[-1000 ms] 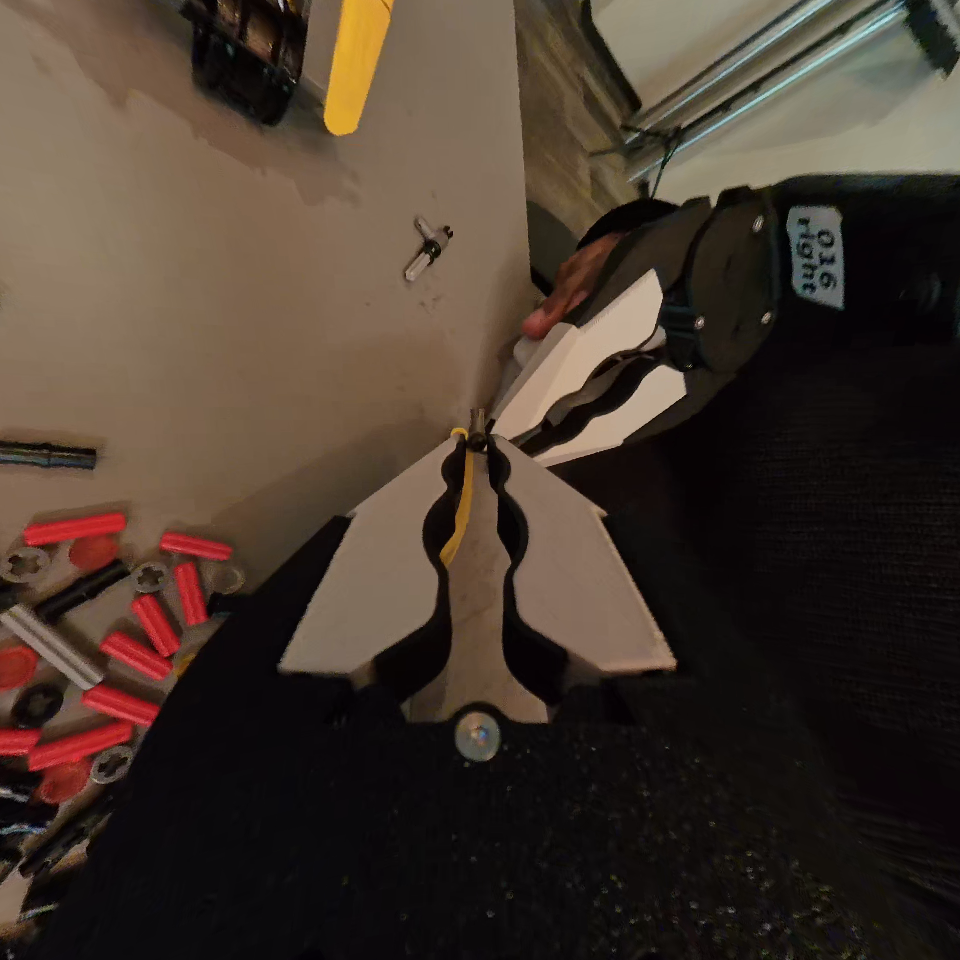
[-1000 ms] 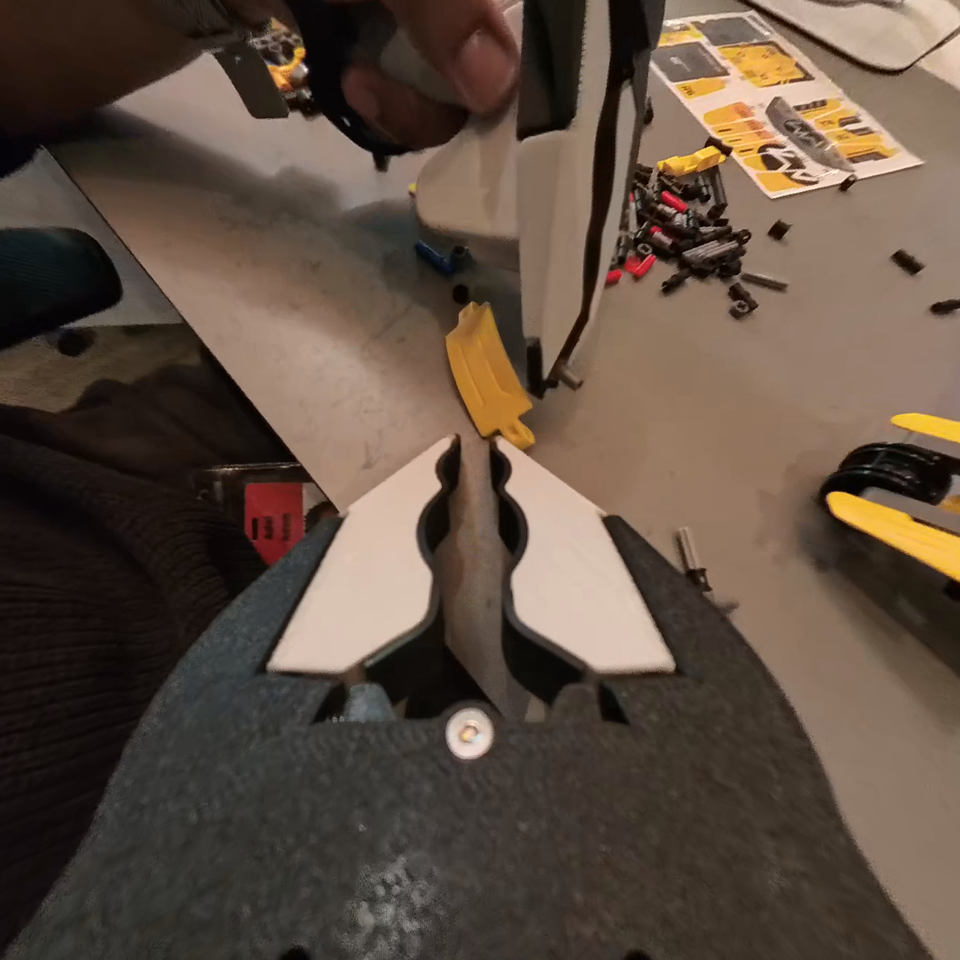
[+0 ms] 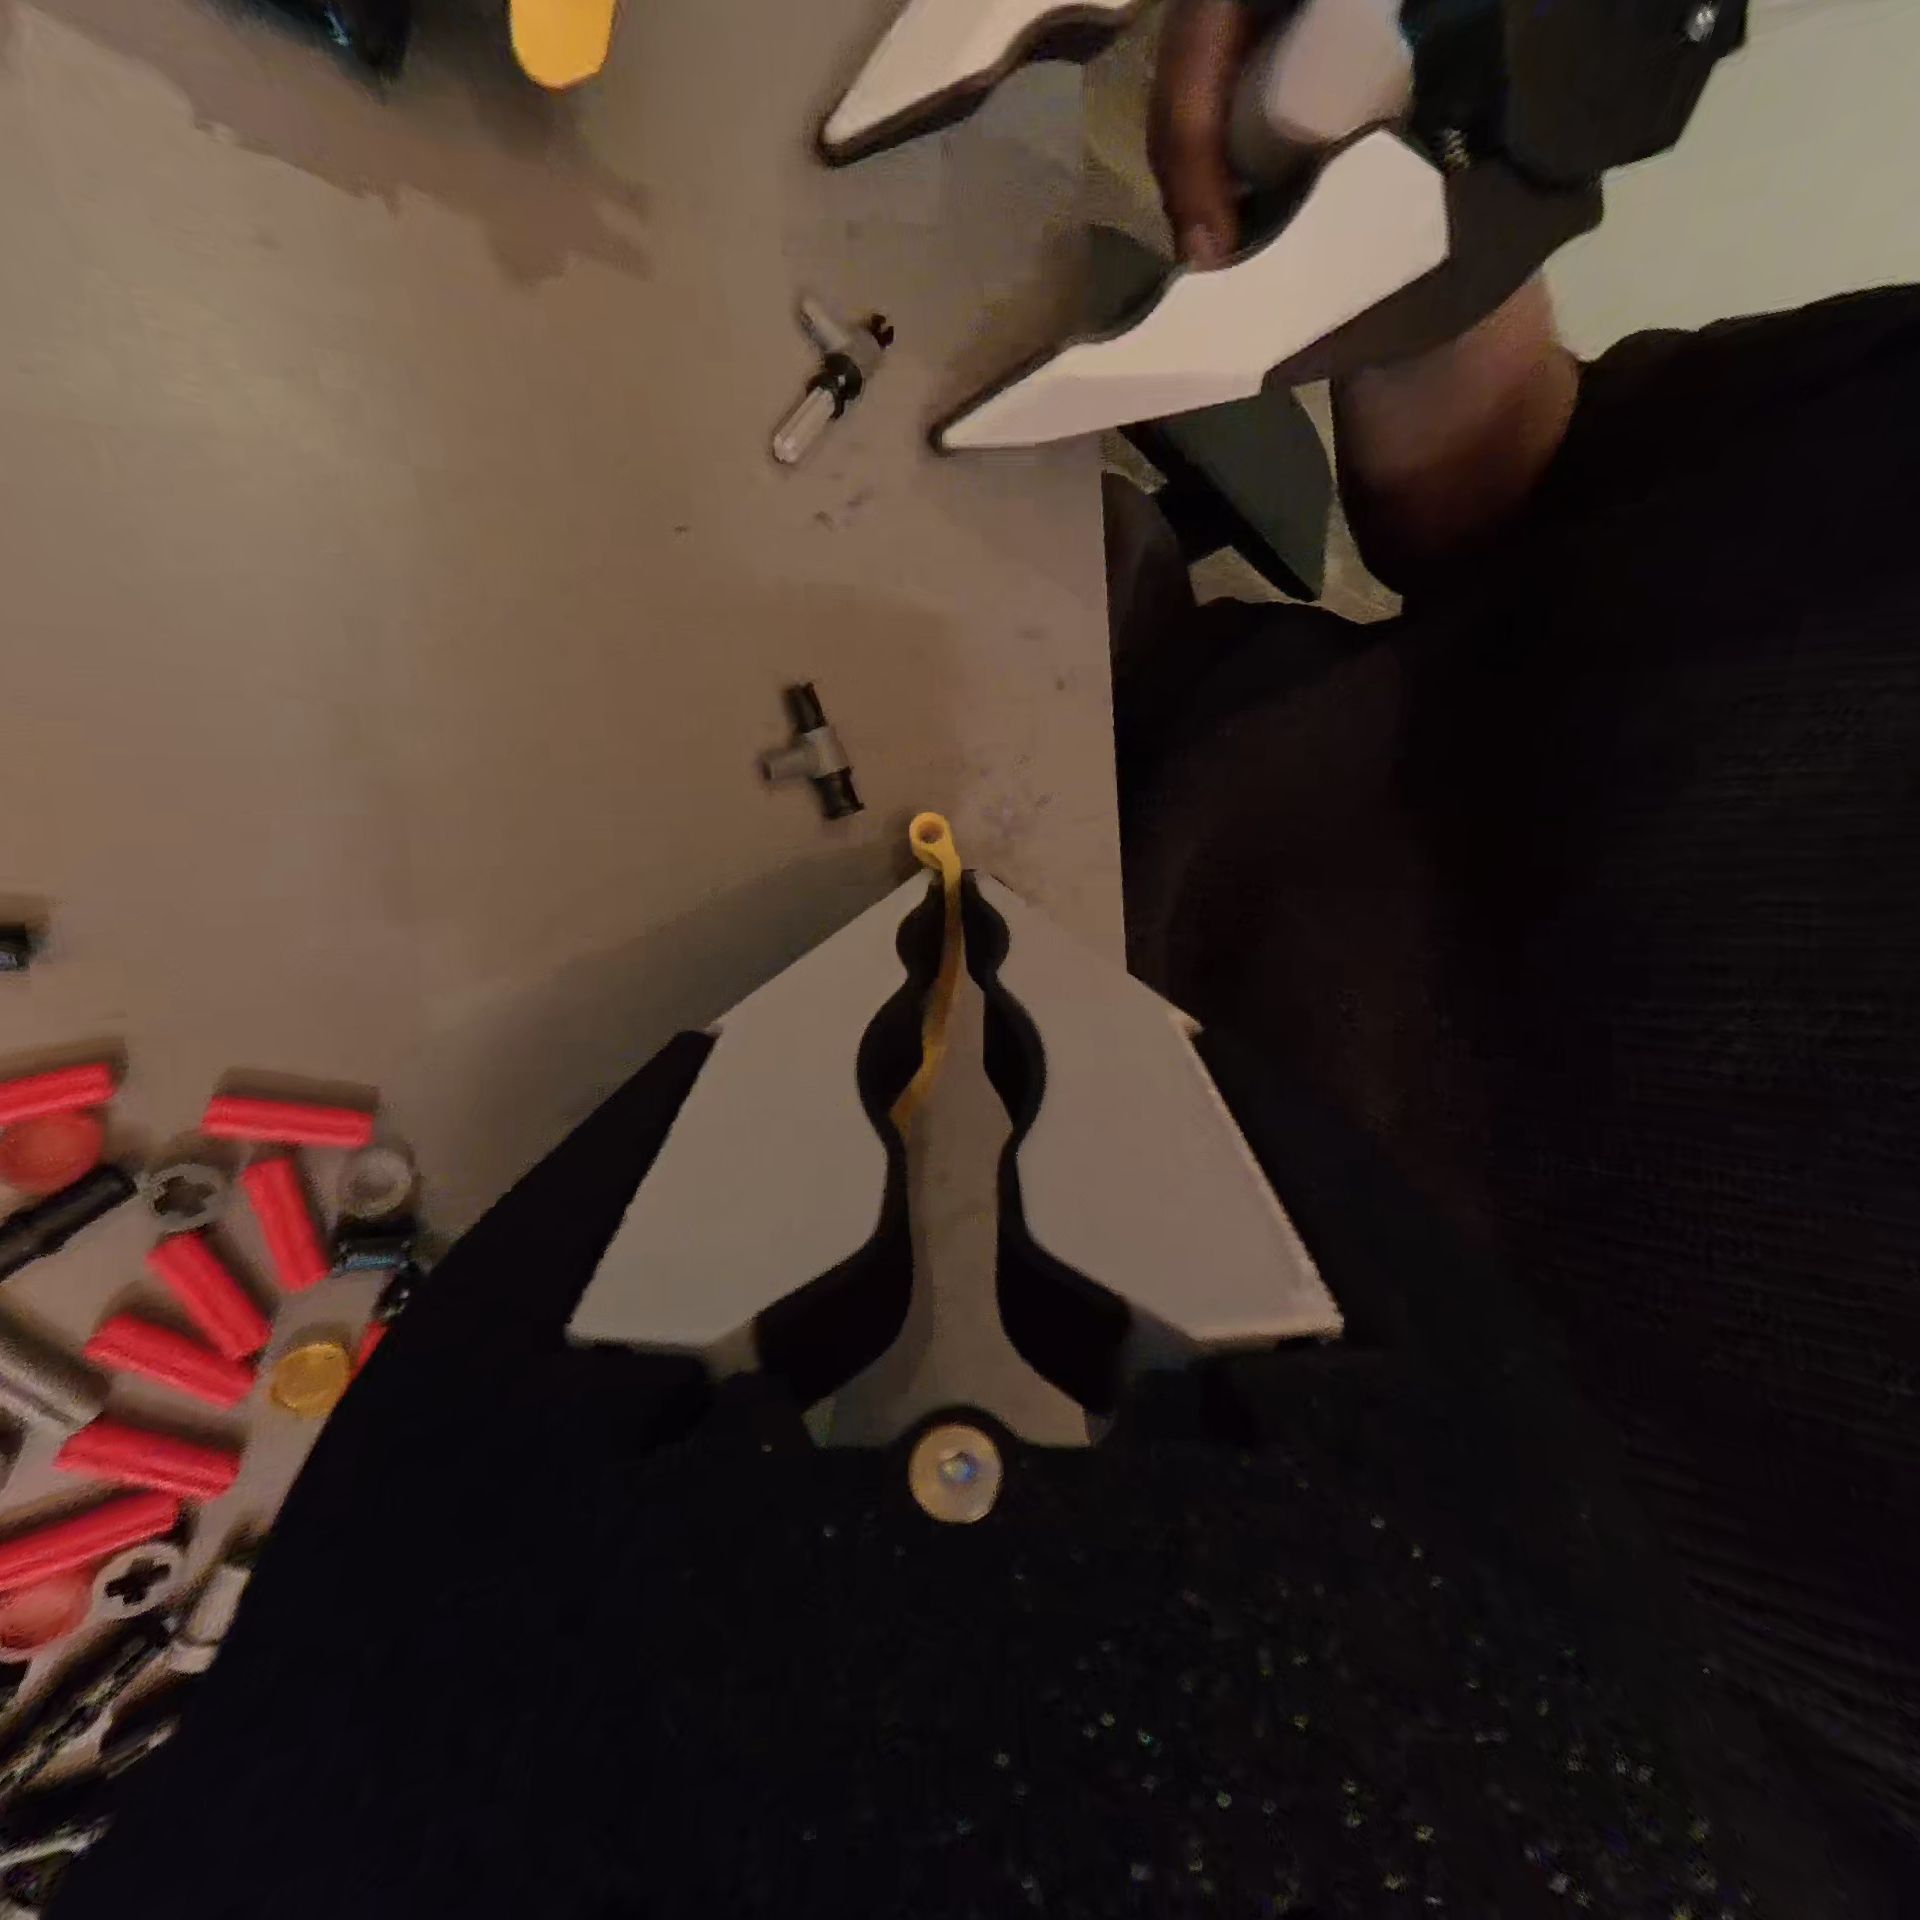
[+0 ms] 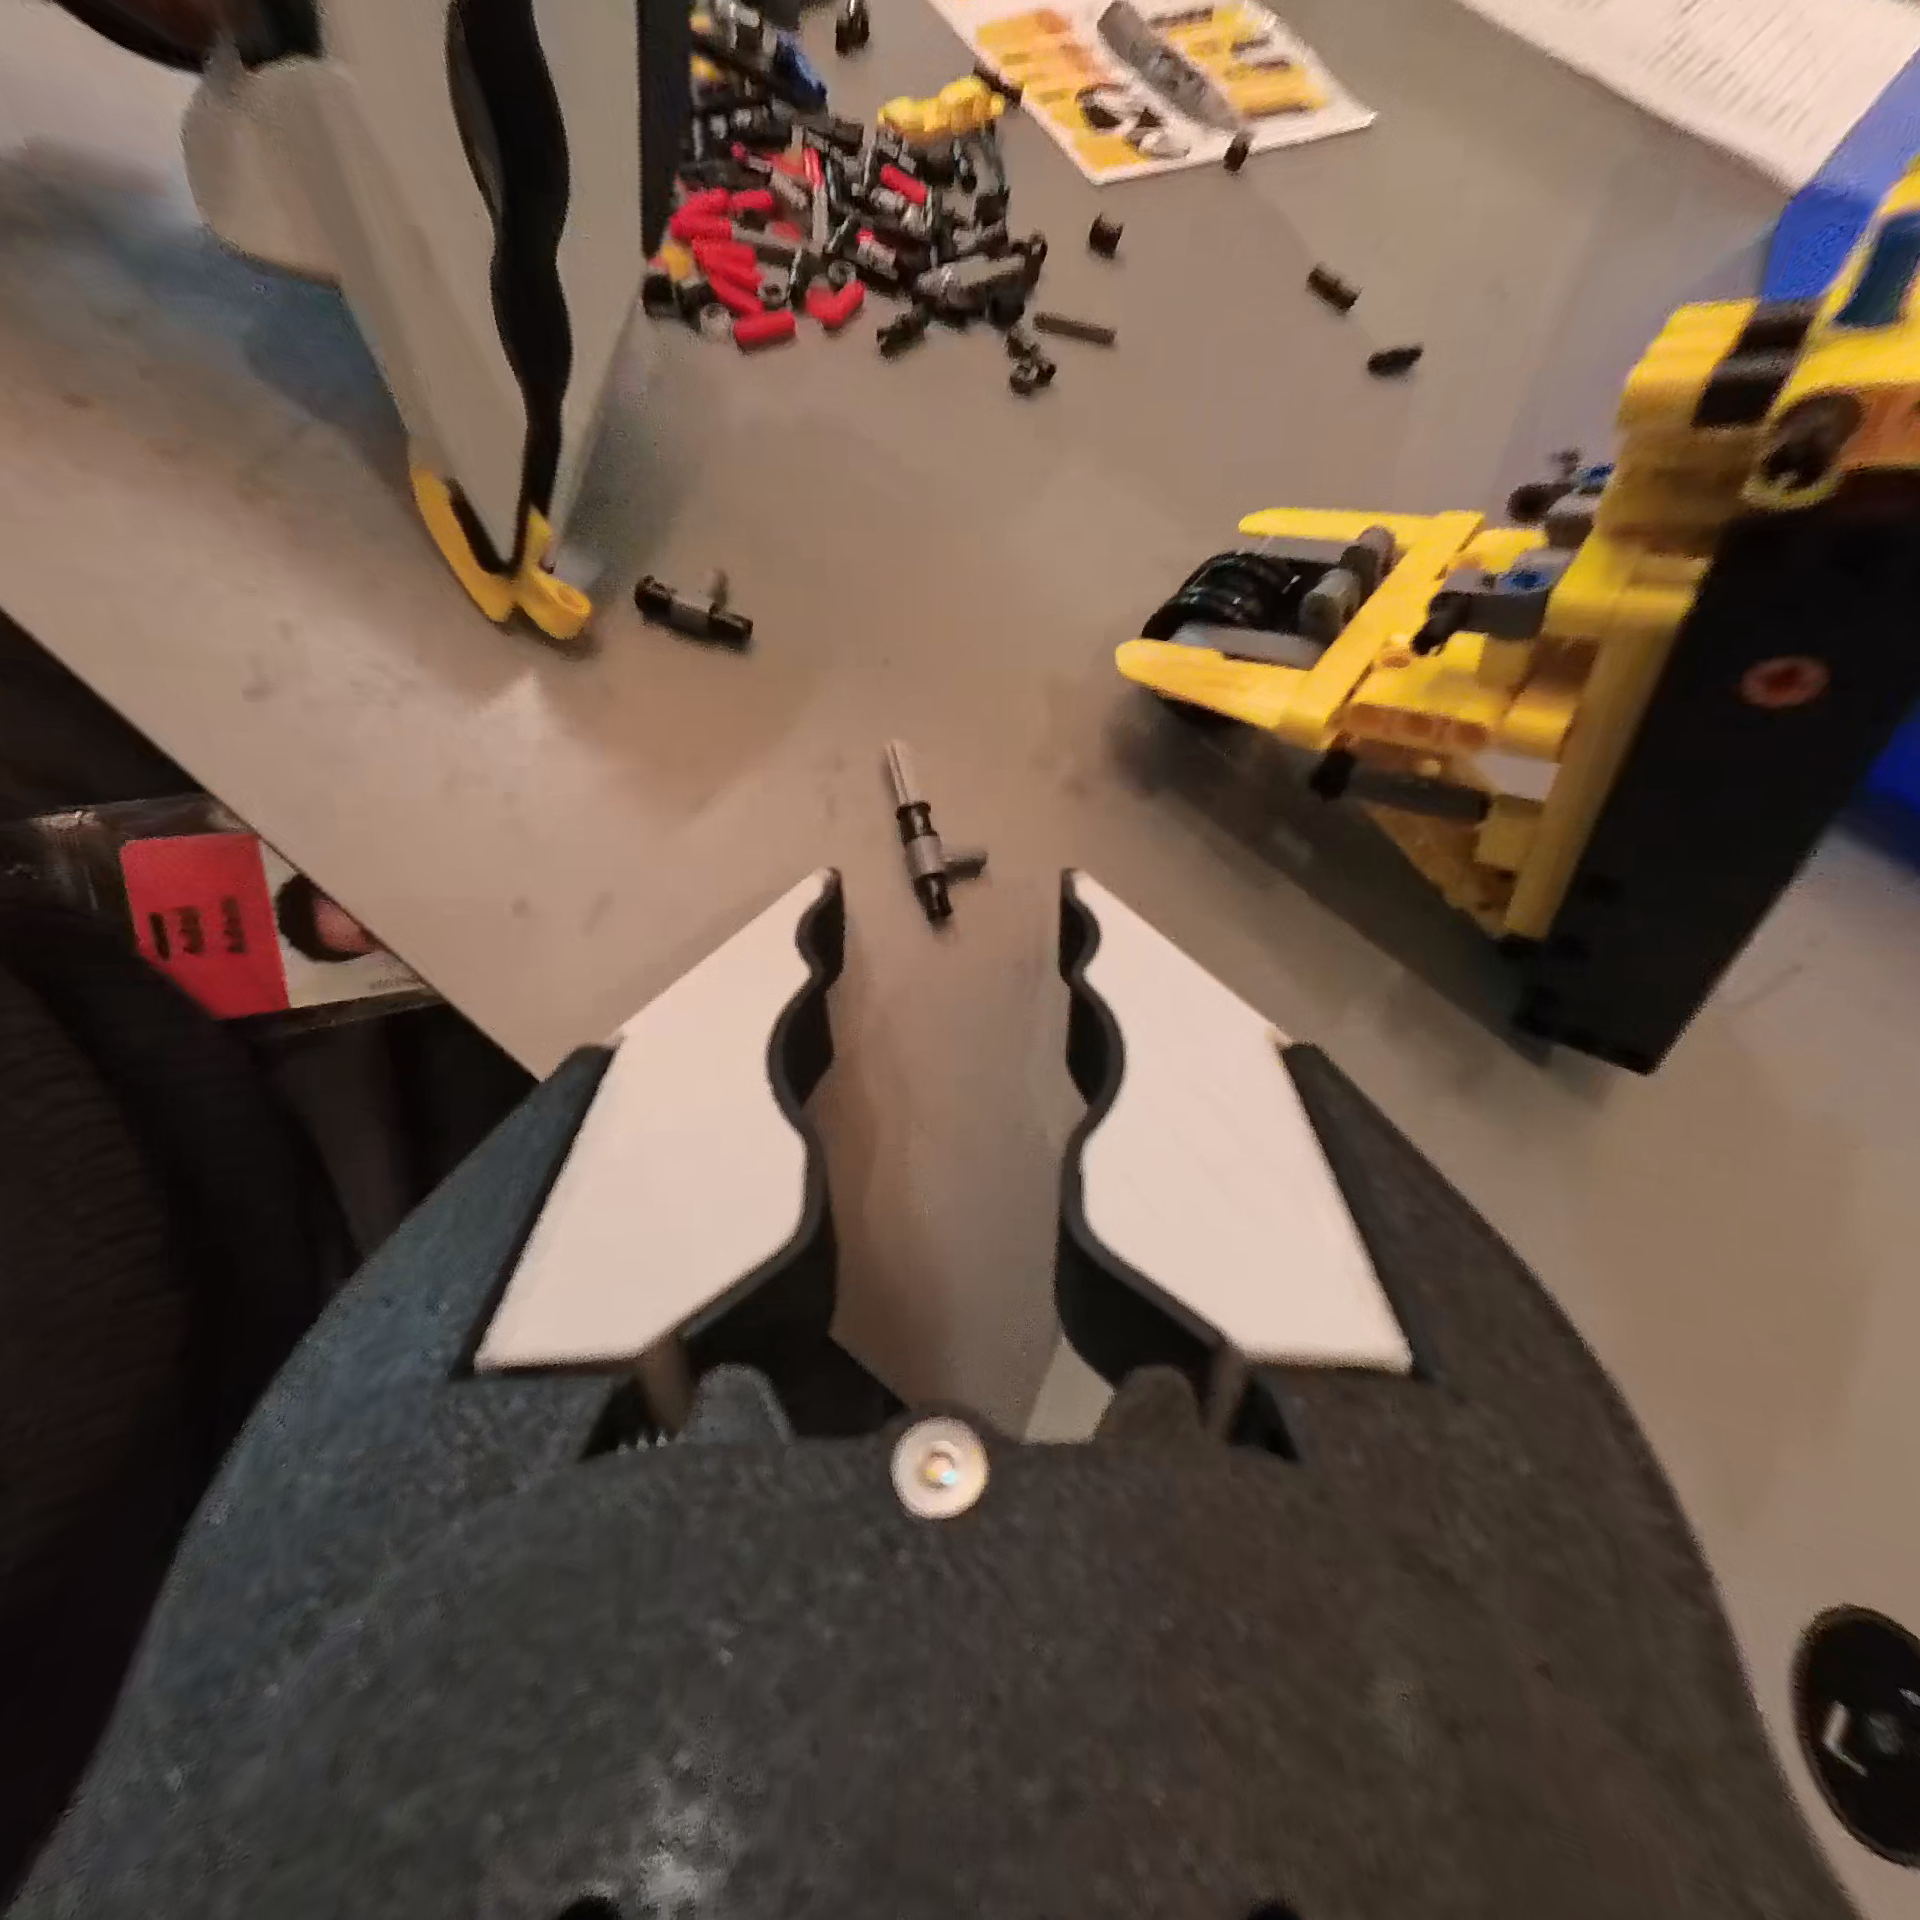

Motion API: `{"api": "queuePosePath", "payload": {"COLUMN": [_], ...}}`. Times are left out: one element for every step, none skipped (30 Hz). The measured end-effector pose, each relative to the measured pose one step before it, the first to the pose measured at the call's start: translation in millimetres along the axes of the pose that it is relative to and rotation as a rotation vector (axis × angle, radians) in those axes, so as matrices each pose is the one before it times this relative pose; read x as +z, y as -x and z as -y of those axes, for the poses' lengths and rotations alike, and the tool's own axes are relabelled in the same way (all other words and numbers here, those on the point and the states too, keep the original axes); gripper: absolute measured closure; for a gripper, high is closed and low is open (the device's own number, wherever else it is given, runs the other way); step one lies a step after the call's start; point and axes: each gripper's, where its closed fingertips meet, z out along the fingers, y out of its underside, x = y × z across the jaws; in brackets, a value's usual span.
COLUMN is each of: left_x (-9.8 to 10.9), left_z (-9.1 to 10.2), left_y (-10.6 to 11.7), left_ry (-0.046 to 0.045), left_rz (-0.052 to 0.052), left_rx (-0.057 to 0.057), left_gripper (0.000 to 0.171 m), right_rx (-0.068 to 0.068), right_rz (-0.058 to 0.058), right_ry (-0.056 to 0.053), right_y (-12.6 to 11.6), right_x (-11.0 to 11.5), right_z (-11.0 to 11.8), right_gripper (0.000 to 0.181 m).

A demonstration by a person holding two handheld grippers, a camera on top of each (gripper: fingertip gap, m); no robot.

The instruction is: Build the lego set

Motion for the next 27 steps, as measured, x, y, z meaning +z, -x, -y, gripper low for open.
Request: {"api": "queuePosePath", "payload": {"left_x": [0.32,-0.11,-0.93,-2.17,-3.45,-4.42,-4.82,-5.01,-4.76,-4.23,-3.68,-2.84,-2.2,-1.8,-1.29,-0.9,-0.44,-0.02,0.1,0.36,0.36,0.05,-0.04,-0.34,-0.59,-0.83,-0.79], "left_z": [1.85,1.95,2.58,4.05,5.21,6.22,6.57,7.09,7.71,7.67,6.74,6.22,5.69,5.26,4.65,4.12,3.56,3.02,3.12,2.26,2.18,2.33,1.93,1.69,2.13,1.59,1.39], "left_y": [2.0,0.69,-3.26,-4.66,-3.19,-1.72,-2.6,-3.11,-3.13,-2.56,-2.19,-1.66,-0.88,-0.8,-0.49,0.17,0.61,0.32,-0.53,-1.79,-2.82,-2.72,-2.47,-2.8,-2.19,-1.96,-1.85], "left_ry": [-0.00882,-0.01109,-0.01767,-0.0279,-0.03675,-0.04389,-0.04518,-0.04889,-0.05219,-0.0518,-0.04653,-0.04378,-0.0428,-0.04046,-0.03638,-0.03414,-0.02969,-0.02581,-0.02686,-0.02107,-0.02008,-0.02389,-0.02193,-0.0208,-0.02285,-0.01703,-0.01271], "left_rz": [0.0216,0.0053,-0.0265,-0.0394,-0.0309,-0.0226,-0.0276,-0.0321,-0.032,-0.0299,-0.0295,-0.0269,-0.0236,-0.0239,-0.0214,-0.0138,-0.0069,-0.0048,-0.0053,-0.0111,-0.0174,-0.0171,-0.0166,-0.0191,-0.0133,-0.0115,-0.0116], "left_rx": [0.0047,-0.0062,-0.0086,-0.0106,-0.0121,-0.01,-0.0107,-0.011,-0.0118,-0.0128,-0.0138,-0.0136,-0.0134,-0.0151,-0.0154,-0.0107,-0.0063,-0.0017,0.003,0.0009,-0.0014,-0.0031,-0.0057,-0.0055,-0.0033,-0.0023,-0.0041], "left_gripper": [0.169,0.169,0.169,0.169,0.169,0.169,0.169,0.169,0.169,0.17,0.17,0.17,0.17,0.17,0.17,0.17,0.17,0.17,0.17,0.17,0.17,0.17,0.17,0.17,0.17,0.17,0.17], "right_rx": [0.0089,0.0089,0.0056,0.0027,0.0034,0.0078,0.0132,0.0106,0.0034,0.0012,0.0034,0.0023,-0.0075,-0.0172,-0.0217,-0.0256,-0.0292,-0.03,-0.0307,-0.0319,-0.0321,-0.0299,-0.02,-0.005,0.0077,0.014,0.0134], "right_rz": [0.0245,0.0284,0.0268,0.0234,0.023,0.0256,0.0217,-0.001,-0.0123,-0.0077,-0.0085,-0.0185,-0.0272,-0.0355,-0.0492,-0.0578,-0.0536,-0.0477,-0.0406,-0.0328,-0.0293,-0.021,-0.015,-0.0115,-0.0058,-0.0043,-0.0048], "right_ry": [0.0133,0.0061,0.0051,0.0059,0.0079,0.0095,0.0056,0.0008,-0.0022,-0.0036,-0.0054,-0.0126,-0.0282,-0.0478,-0.063,-0.068,-0.0636,-0.0521,-0.0372,-0.0184,0.0008,0.0111,0.0095,-0.0016,-0.0125,-0.0156,-0.0118], "right_y": [0.95,1.72,1.65,1.06,0.81,1.35,0.95,-1.87,-2.98,-1.64,-1.09,-1.53,-1.49,-1.38,-2.26,-2.71,-1.65,-0.46,0.57,1.57,1.41,1.65,1.49,0.59,0.14,-0.82,-1.44], "right_x": [3.03,2.64,2.48,1.88,1.06,0.59,0.52,0.17,0.09,0.17,0.44,0.62,0.06,-1.11,-2.6,-3.16,-2.82,-1.56,-0.03,1.52,2.78,3.19,2.79,1.6,0.39,-0.54,-0.52], "right_z": [-1.74,0.19,0.82,0.76,0.37,-0.05,-0.1,0.04,0.12,0.3,0.68,1.85,4.3,8.2,11.86,13.91,14.21,12.92,10.42,6.96,3.28,1.42,1.4,3.4,5.41,6.25,5.75], "right_gripper": [0.14,0.14,0.14,0.141,0.143,0.146,0.149,0.156,0.162,0.167,0.167,0.167,0.167,0.167,0.167,0.167,0.167,0.167,0.167,0.167,0.167,0.167,0.167,0.167,0.167,0.167,0.167]}}
